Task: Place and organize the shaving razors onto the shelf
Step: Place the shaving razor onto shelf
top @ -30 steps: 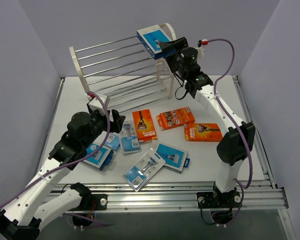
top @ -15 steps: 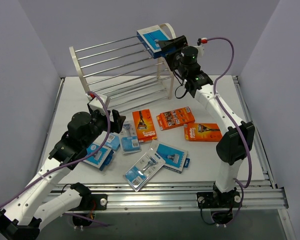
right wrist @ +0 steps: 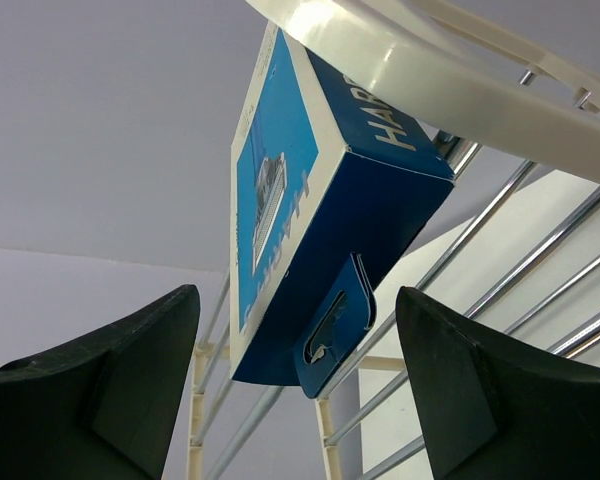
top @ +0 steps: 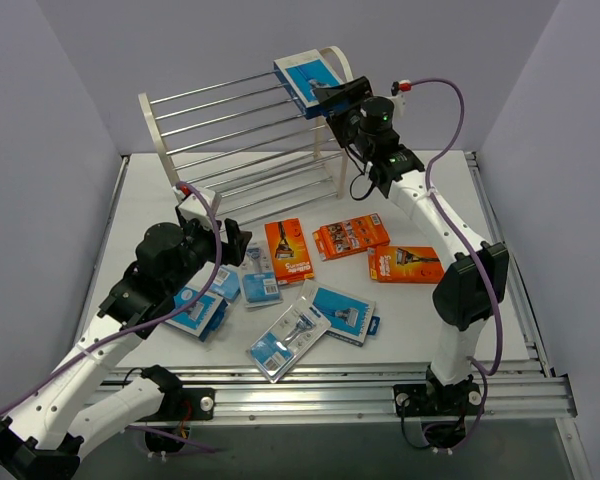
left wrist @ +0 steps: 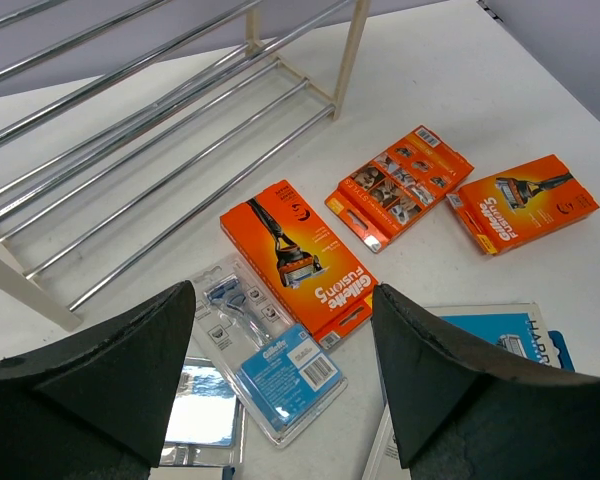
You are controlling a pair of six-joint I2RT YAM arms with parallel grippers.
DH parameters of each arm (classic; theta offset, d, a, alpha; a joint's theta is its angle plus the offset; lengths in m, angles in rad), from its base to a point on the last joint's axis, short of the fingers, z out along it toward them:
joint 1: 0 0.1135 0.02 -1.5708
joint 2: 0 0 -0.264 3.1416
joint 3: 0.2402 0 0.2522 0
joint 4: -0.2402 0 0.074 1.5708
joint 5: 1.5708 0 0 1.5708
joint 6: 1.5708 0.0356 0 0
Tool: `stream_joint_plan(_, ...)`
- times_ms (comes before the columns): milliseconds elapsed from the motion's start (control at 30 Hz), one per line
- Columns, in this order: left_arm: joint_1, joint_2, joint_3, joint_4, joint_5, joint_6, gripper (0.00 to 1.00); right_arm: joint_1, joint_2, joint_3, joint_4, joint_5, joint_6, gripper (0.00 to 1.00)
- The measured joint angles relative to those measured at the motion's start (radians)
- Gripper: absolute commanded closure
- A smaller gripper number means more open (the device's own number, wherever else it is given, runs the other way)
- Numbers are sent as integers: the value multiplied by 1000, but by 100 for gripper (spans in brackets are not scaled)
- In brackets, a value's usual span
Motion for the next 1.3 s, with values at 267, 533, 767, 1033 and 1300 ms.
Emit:
stream_joint_plan(267, 0, 1, 9, 0, 0, 0, 20, -1, -16, -12, -1, -11, -1, 25)
stream_joint_plan(533, 0, 5, 10, 0, 0, 0, 20, -1, -58, -29, -2, -13, -1, 24)
stream_joint_plan(767, 0, 7, 10, 0, 0, 0, 20, -1, -79, -45, -2, -17, -1, 25)
stream_joint_plan(1033, 0, 7, 10, 0, 0, 0, 20, -6, -80, -46, -2, -21, -1, 24)
stream_joint_plan(1300, 0, 8, 10, 0, 0, 0, 20, -6, -79, -31, -1, -27, 0, 24)
